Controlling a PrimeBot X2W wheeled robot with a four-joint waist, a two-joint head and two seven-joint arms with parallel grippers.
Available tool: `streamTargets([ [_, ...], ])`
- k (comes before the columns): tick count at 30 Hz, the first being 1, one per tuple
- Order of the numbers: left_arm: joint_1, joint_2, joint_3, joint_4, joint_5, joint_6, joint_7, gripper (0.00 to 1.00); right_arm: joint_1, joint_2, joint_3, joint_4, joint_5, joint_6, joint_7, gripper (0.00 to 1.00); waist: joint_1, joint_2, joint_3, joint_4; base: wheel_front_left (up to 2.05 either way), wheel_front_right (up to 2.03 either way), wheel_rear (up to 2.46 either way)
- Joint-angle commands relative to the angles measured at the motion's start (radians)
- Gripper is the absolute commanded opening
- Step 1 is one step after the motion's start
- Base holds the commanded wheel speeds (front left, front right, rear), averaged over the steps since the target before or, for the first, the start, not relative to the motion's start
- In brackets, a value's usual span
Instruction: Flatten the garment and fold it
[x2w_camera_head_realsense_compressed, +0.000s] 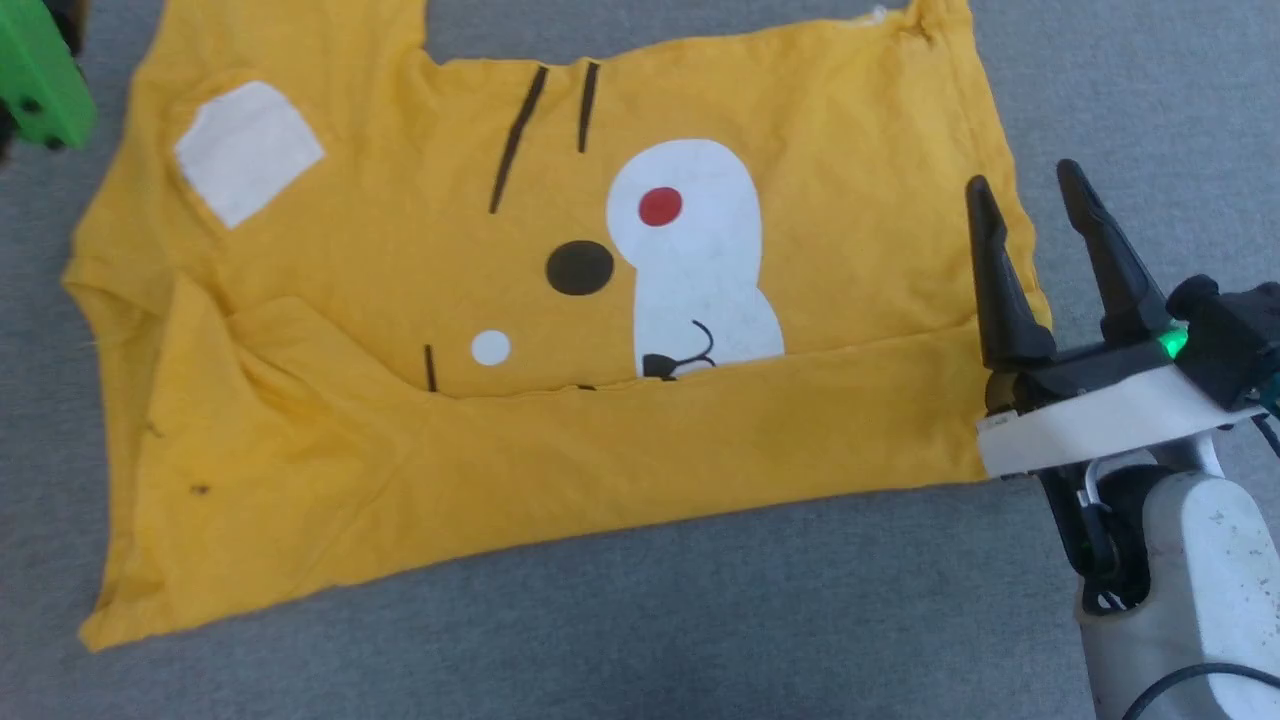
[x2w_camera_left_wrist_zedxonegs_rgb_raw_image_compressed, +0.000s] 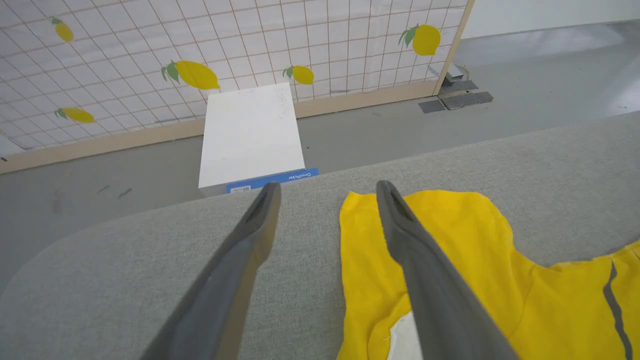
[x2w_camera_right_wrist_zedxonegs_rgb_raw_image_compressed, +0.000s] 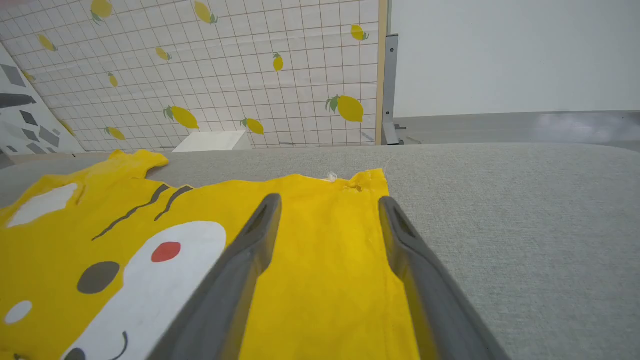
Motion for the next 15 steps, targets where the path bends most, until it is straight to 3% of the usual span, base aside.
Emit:
streamTargets([
  [1,-0.044,0.001,0.006,0.024,-0.023,0.024,0.060,1.00,-0.019,0.007,0.008,0.002,0.010,-0.001,-0.013,1.00,-0.0002,0.0000,0.109,-0.105,0.00,0.00,0.00],
  [7,-0.173,0.005,-0.004,0.063,-0.038,0.088,0.265,1.00,-0.035,0.015,0.031,0.005,0.026,-0.001,-0.033,1.00,-0.0002,0.0000,0.160,-0.145,0.00,0.00,0.00],
  [15,-0.227,0.057,-0.056,0.049,0.018,0.202,0.484,1.00,-0.039,0.019,0.051,0.021,0.042,-0.001,-0.055,1.00,-0.0002,0.0000,0.185,-0.175,0.00,0.00,0.00],
])
